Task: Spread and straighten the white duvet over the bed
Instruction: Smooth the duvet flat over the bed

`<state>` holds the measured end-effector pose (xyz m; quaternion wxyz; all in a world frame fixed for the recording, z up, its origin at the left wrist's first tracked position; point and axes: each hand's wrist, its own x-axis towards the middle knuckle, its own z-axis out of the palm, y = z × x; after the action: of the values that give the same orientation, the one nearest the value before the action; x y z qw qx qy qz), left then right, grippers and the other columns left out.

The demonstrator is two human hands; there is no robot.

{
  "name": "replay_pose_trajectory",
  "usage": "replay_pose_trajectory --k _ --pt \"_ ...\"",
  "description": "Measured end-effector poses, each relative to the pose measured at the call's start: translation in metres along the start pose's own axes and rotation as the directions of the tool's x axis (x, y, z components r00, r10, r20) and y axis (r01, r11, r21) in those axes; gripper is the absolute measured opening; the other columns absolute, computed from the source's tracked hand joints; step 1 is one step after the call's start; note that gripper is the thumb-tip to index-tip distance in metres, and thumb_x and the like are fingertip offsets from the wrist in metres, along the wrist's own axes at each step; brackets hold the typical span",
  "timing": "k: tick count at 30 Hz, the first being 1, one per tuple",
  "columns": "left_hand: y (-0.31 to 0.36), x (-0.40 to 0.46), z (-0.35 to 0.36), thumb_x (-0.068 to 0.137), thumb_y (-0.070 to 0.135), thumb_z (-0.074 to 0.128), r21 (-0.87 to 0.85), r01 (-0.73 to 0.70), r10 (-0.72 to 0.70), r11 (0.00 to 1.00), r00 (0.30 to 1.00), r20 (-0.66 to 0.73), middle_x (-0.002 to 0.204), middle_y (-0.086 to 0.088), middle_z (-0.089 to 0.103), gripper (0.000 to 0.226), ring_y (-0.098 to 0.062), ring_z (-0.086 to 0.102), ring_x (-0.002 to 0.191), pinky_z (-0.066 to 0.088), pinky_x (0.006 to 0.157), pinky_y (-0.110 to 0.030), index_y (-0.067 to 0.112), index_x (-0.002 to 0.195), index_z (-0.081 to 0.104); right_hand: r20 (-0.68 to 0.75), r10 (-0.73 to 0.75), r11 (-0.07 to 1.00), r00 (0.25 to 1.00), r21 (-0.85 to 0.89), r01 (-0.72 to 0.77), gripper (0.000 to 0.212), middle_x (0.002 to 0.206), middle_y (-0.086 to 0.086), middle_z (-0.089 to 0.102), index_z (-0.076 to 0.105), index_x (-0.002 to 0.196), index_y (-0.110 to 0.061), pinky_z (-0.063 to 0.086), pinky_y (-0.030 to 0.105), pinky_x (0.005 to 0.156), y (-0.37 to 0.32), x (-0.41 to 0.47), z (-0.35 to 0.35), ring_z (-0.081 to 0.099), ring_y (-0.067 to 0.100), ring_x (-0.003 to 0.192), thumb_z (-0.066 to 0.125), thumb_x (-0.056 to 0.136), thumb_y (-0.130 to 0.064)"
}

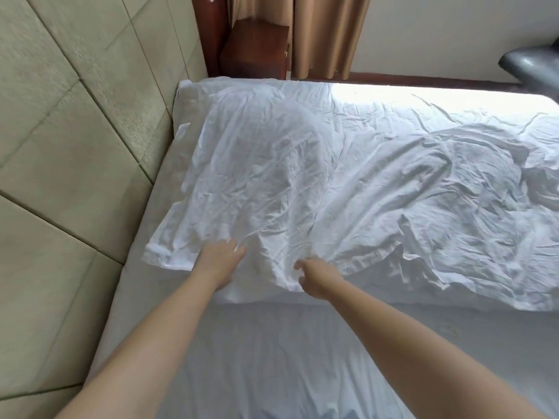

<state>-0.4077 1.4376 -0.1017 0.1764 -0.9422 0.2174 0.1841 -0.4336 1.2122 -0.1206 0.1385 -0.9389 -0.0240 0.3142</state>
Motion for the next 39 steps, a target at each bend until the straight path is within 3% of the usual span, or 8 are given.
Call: replay_pose_trajectory --k 4,8,16,22,26,29,34,39 --pt "0.007 0.015 0.000 0.080 0.003 0.063 -0.002 -0.091 0.090 0.996 0.988 -0.128 0.127 -0.011 0.049 0.068 -0.028 0.056 0.108 0.044 0.083 -0.036 0.018 0.141 0.037 -0.109 -0.038 0.971 0.993 -0.240 0.011 0.054 0.135 0.006 0.042 0.039 0.137 -0.021 0.036 0.037 0.099 0.014 -0.001 0.000 0.040 0.027 0.124 0.058 0.087 -0.025" --pt "-0.004 0.023 0.010 0.008 -0.009 0.075 0.000 -0.178 0.167 0.984 0.925 -0.342 0.044 -0.006 0.047 0.052 -0.021 0.047 0.033 0.031 0.037 -0.018 0.009 0.054 0.058 -0.223 0.005 0.919 0.975 -0.383 -0.092 0.071 0.133 0.006 0.039 0.029 0.142 -0.022 0.027 0.039 0.108 0.029 0.001 0.010 0.036 0.026 0.126 0.061 0.079 -0.009" --pt "-0.035 0.002 0.014 0.032 -0.017 0.060 -0.107 -0.087 0.020 0.990 0.860 -0.510 0.050 -0.010 0.041 0.042 -0.023 0.041 0.035 0.023 0.038 -0.018 0.006 0.065 0.051 -0.444 0.181 0.936 0.878 -0.198 -0.293 0.034 0.118 0.005 0.054 0.044 0.118 -0.012 0.037 0.032 0.087 0.027 -0.007 -0.016 0.054 0.025 0.107 0.044 0.087 0.001" --pt "-0.057 -0.010 -0.025 0.050 -0.001 0.035 -0.237 0.090 -0.223 0.967 0.752 -0.621 0.053 -0.013 0.044 0.014 -0.027 0.044 0.041 0.030 0.042 -0.021 0.007 0.046 0.046 -0.792 0.283 0.958 0.541 0.264 -0.114 0.019 0.110 0.015 0.053 0.051 0.108 -0.005 0.037 0.037 0.066 -0.001 -0.017 -0.088 0.057 0.035 0.094 0.042 0.094 -0.015" --pt "-0.009 -0.027 0.032 0.054 0.009 0.057 0.014 -0.116 0.109 0.993 0.877 -0.467 0.052 -0.008 0.051 0.014 -0.025 0.050 0.041 0.031 0.039 -0.022 0.008 0.041 0.055 -0.349 0.149 0.984 0.925 -0.041 -0.174 0.028 0.111 0.011 0.060 0.051 0.109 -0.012 0.040 0.035 0.073 0.017 -0.039 0.013 0.059 0.032 0.100 0.033 0.101 -0.030" --pt "0.028 -0.037 0.064 0.075 0.010 0.068 -0.012 -0.076 0.077 0.997 0.997 0.022 0.098 -0.009 0.065 0.019 -0.030 0.066 0.087 0.052 0.068 -0.033 0.005 0.093 0.070 0.206 0.205 0.965 0.957 -0.206 -0.162 0.031 0.130 0.011 0.055 0.051 0.123 -0.013 0.043 0.034 0.091 0.043 -0.038 0.067 0.054 0.029 0.117 0.037 0.097 -0.023" --pt "0.047 -0.028 0.076 0.094 0.024 0.049 -0.021 0.026 -0.021 0.999 0.976 0.215 0.133 -0.008 0.048 0.042 -0.026 0.050 0.121 0.039 0.095 -0.034 0.014 0.135 0.047 0.153 0.184 0.982 0.971 -0.061 -0.177 0.035 0.125 0.012 0.057 0.054 0.122 -0.010 0.043 0.032 0.091 0.048 -0.027 0.047 0.054 0.029 0.115 0.047 0.094 -0.029" --pt "0.055 -0.014 0.058 0.043 0.038 0.086 -0.091 -0.142 0.143 0.986 0.990 0.003 0.076 -0.007 0.066 0.039 -0.024 0.066 0.069 0.050 0.058 -0.026 0.014 0.071 0.071 0.058 0.121 0.992 0.991 -0.041 -0.118 0.036 0.133 0.006 0.049 0.048 0.130 -0.017 0.041 0.033 0.092 0.050 -0.030 0.055 0.050 0.028 0.119 0.042 0.097 -0.030"
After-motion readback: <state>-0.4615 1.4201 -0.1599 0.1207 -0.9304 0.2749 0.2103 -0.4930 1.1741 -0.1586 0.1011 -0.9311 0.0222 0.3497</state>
